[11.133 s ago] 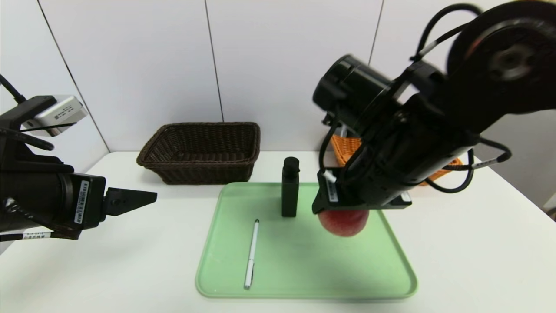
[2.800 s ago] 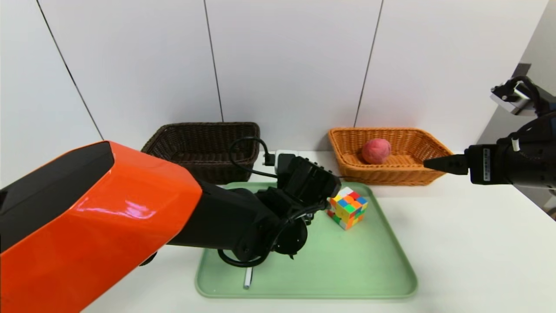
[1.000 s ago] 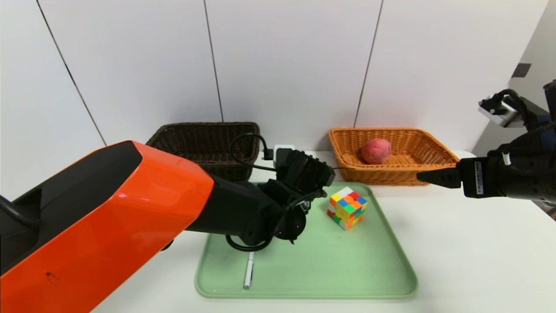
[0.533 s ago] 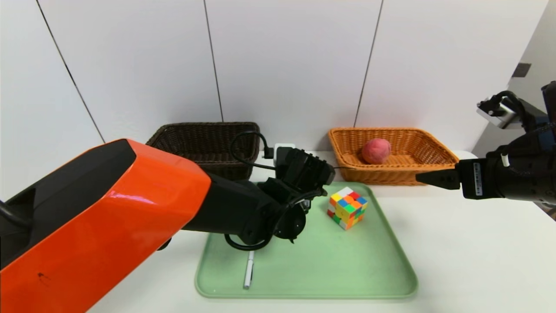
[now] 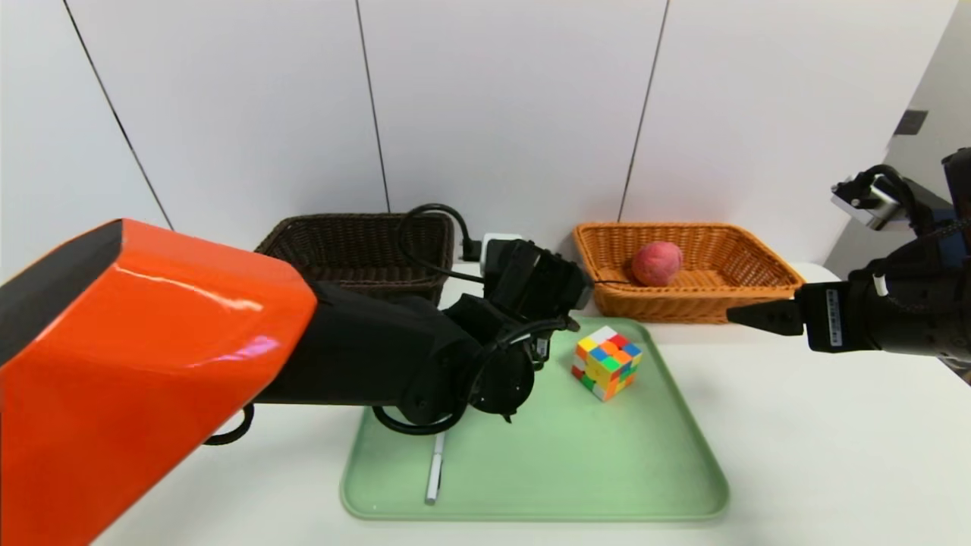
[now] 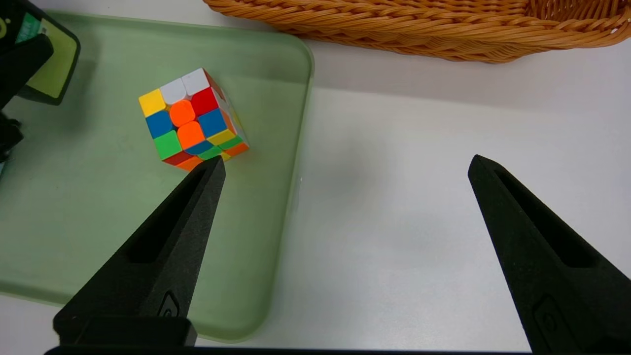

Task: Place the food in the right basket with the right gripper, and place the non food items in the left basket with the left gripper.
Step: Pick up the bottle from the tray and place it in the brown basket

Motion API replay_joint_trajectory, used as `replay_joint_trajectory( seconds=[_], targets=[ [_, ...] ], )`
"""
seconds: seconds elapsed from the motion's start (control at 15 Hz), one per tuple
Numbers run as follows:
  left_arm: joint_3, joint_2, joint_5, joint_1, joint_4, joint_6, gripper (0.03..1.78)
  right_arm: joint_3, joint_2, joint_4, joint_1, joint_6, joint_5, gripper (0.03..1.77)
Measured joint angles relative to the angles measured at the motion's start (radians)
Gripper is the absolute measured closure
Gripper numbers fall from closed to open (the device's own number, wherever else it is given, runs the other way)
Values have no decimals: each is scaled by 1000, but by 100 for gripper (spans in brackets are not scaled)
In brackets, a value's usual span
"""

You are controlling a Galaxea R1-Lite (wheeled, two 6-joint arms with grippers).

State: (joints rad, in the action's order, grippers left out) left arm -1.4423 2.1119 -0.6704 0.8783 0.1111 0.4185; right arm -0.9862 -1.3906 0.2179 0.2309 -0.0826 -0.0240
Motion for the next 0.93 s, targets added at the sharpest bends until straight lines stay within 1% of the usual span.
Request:
replay_joint_trajectory(
  seconds=[0.13,0.27,0.4,0.53,0.73,0.93],
  targets=[
    [-1,-51,36,19,-43,-16,119,1,-1,0,0,0,0,10],
    [-8,-114,84,31,-82,-46,119,-1,-3,-1,0,0,1,10],
    [-41,-173,115,35,-120,-76,119,-1,-5,-1,0,0,3,10],
    [-84,-225,140,21,-185,-81,119,-2,-9,-1,0,0,3,10],
    [-132,-291,183,-61,-279,-85,119,-6,-14,-1,-1,0,1,10],
    [-160,-325,257,-207,-325,-104,119,-10,-22,-2,-1,0,-2,10]
  ],
)
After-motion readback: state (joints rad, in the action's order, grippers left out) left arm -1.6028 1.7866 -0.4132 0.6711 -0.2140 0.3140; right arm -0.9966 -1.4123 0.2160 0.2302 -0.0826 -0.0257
